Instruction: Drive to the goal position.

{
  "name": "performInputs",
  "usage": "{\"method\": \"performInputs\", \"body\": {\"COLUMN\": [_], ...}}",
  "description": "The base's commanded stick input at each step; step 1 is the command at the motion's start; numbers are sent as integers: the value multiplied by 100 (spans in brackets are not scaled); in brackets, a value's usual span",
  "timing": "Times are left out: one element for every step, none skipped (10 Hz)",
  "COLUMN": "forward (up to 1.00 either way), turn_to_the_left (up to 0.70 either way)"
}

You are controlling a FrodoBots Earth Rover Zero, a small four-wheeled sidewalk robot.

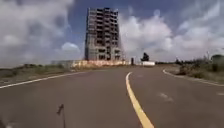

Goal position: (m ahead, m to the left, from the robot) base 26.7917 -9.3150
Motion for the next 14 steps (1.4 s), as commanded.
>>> {"method": "performInputs", "body": {"forward": [100, 100, 100, 100, 100, 100, 100, 100, 100, 100, 100, 100, 100, 100], "turn_to_the_left": [0, 0, 0, 0, 0, 0, 0, 0, 0, 0, 0, 0, 0, 0]}}
